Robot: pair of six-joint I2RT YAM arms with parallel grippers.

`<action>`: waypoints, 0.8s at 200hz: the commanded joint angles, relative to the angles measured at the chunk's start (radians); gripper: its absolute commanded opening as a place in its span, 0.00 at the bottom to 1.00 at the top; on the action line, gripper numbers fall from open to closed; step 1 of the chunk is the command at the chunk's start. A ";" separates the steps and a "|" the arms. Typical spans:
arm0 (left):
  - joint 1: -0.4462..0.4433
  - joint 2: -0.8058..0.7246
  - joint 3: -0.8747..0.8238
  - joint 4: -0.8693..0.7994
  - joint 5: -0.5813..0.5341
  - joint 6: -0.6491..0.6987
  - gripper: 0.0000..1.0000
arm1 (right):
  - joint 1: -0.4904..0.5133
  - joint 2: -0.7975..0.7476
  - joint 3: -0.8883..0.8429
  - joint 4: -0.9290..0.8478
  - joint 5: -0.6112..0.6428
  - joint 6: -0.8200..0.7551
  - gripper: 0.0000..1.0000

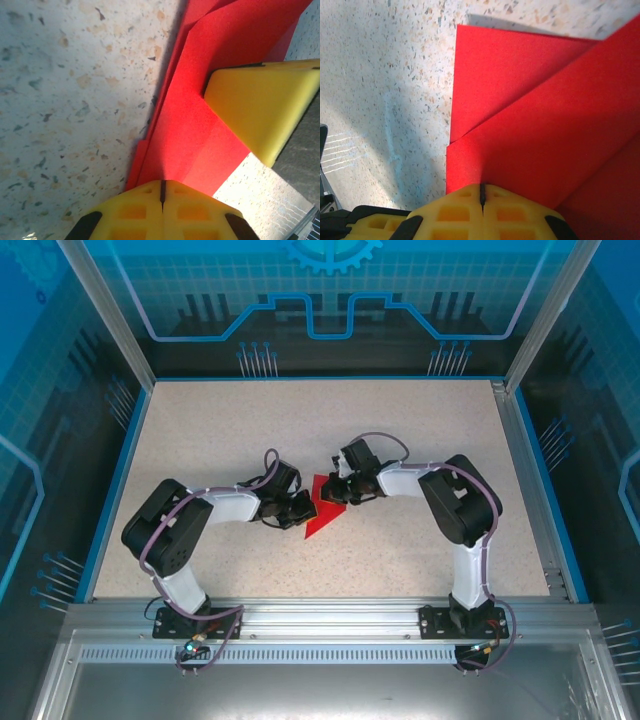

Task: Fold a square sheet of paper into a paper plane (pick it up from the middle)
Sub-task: Fourth fold the wing at the center of the table.

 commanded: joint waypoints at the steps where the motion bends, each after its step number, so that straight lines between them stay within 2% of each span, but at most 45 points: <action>1: -0.003 0.050 -0.058 -0.200 -0.103 0.023 0.03 | -0.075 0.048 0.024 -0.028 0.105 -0.041 0.04; 100: -0.003 0.052 -0.061 -0.200 -0.098 0.027 0.03 | -0.219 0.108 0.070 0.044 0.063 -0.045 0.06; 160: -0.003 0.056 -0.059 -0.206 -0.093 0.040 0.03 | -0.243 0.056 0.167 -0.080 0.058 -0.108 0.07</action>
